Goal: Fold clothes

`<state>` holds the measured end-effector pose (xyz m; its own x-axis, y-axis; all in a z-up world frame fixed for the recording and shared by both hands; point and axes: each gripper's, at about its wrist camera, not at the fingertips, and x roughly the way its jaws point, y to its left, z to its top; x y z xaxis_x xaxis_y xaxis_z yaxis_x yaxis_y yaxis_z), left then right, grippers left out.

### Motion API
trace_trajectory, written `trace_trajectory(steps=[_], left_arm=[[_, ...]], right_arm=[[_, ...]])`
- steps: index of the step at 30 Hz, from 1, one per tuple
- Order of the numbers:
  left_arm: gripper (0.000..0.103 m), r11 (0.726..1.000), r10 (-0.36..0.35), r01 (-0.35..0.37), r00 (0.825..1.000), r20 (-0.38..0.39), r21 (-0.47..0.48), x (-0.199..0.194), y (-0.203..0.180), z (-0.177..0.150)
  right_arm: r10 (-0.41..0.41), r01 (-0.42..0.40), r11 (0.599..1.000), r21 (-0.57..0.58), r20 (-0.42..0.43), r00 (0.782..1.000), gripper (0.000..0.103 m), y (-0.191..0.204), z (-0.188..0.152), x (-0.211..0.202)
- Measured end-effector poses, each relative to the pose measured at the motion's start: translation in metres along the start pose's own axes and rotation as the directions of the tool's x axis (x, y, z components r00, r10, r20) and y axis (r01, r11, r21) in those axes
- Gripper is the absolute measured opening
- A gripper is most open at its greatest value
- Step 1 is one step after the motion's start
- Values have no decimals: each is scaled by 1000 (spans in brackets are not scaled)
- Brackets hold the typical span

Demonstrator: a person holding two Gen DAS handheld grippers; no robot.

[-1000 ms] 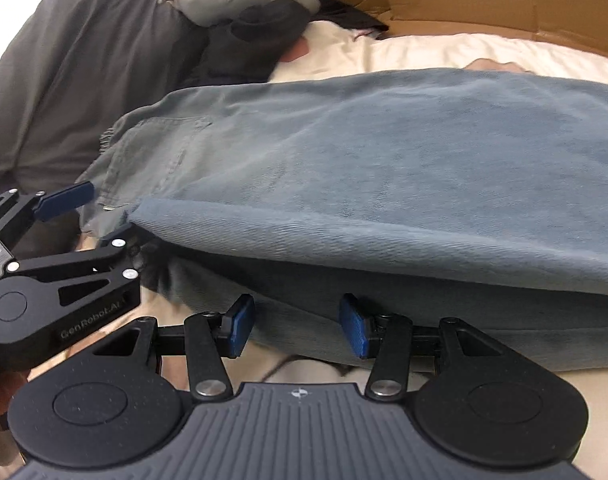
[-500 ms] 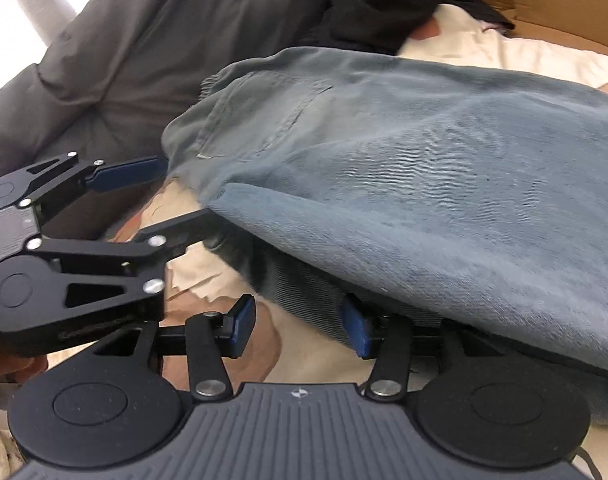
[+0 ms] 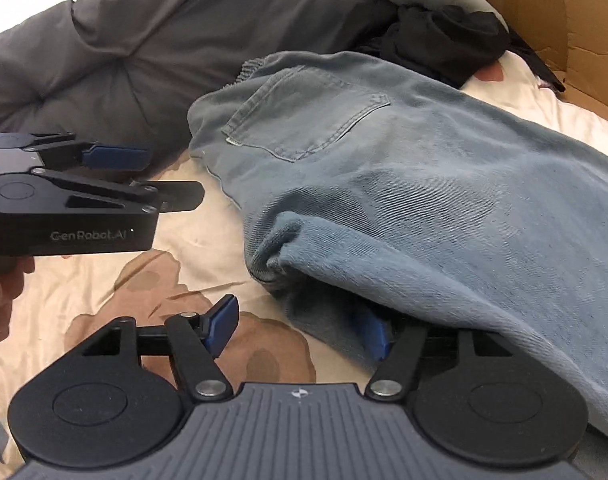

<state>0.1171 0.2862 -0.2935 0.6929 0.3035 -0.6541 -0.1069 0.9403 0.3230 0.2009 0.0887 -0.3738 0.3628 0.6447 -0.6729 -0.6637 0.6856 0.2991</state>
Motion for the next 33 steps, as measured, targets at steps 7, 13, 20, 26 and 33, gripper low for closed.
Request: trace_trajectory(steps=[7,13,20,26,33], left_arm=[[69,999,23,-24,999,-25,-24,5,12,-5],[69,998,24,-26,999,-39,-55,7,17,-8],[69,998,13,-15,999,-41,-61,9,16,-7],[69,998,19,-22,999,-48,-58,10,19,-11],[69,997,19,-23,998,-60,-68,13,21,-15]], right_arm=[[114,-113,993,29,-32,993,61,19,7,12],[22,-22,999,46,-6,1000,35,21,5,5],[-89,89,996,25,6,996,38,29,9,11],[-192,189,981,45,80,978,38,33,13,-2],[-224,225,974,-18,59,973,49,41,15,0]])
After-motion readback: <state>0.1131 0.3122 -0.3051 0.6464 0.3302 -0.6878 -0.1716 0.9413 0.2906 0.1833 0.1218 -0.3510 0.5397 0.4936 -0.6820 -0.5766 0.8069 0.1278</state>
